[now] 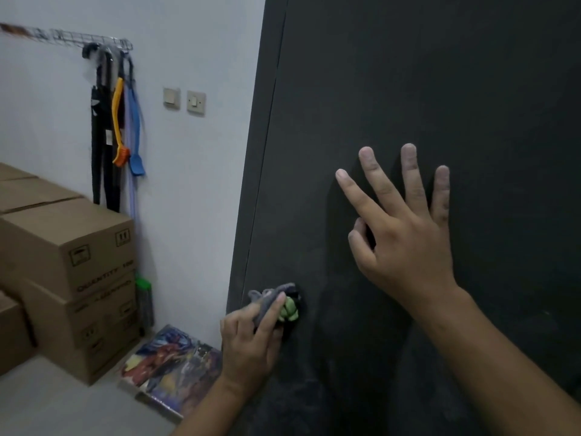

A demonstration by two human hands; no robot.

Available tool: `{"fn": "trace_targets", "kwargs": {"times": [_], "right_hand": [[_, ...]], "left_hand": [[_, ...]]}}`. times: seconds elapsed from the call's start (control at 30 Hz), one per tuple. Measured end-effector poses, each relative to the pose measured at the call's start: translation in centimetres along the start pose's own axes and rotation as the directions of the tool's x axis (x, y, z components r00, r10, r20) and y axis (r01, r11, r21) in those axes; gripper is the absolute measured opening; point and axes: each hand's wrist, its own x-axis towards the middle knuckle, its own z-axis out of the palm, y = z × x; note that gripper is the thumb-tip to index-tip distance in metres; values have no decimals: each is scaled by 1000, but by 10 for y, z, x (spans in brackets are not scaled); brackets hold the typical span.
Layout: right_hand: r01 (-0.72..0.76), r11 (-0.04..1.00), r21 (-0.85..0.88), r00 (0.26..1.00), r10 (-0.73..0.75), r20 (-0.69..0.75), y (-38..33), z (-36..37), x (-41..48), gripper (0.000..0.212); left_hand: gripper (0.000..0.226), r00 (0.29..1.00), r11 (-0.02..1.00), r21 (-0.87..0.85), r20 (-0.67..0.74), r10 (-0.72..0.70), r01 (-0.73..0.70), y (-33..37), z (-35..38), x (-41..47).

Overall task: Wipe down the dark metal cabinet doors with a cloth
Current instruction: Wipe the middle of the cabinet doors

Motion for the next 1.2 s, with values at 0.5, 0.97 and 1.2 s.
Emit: {"fn": "trace_targets", "kwargs": {"times": [0.5, 0.97, 1.2], "right_hand": [[105, 976, 192, 994, -107, 1, 57, -25, -25, 49], [68, 994, 88, 998, -68, 2, 138, -53, -86, 45], [71, 989, 132, 997, -69, -15, 139, -51, -93, 49]], "left_hand": [[53, 995, 998, -16, -68, -68, 67, 88, -3, 73], [50, 940, 957, -139, -200, -278, 253, 138, -9, 148], [47, 983, 982, 45, 16, 182, -182, 153, -23, 138]]}}
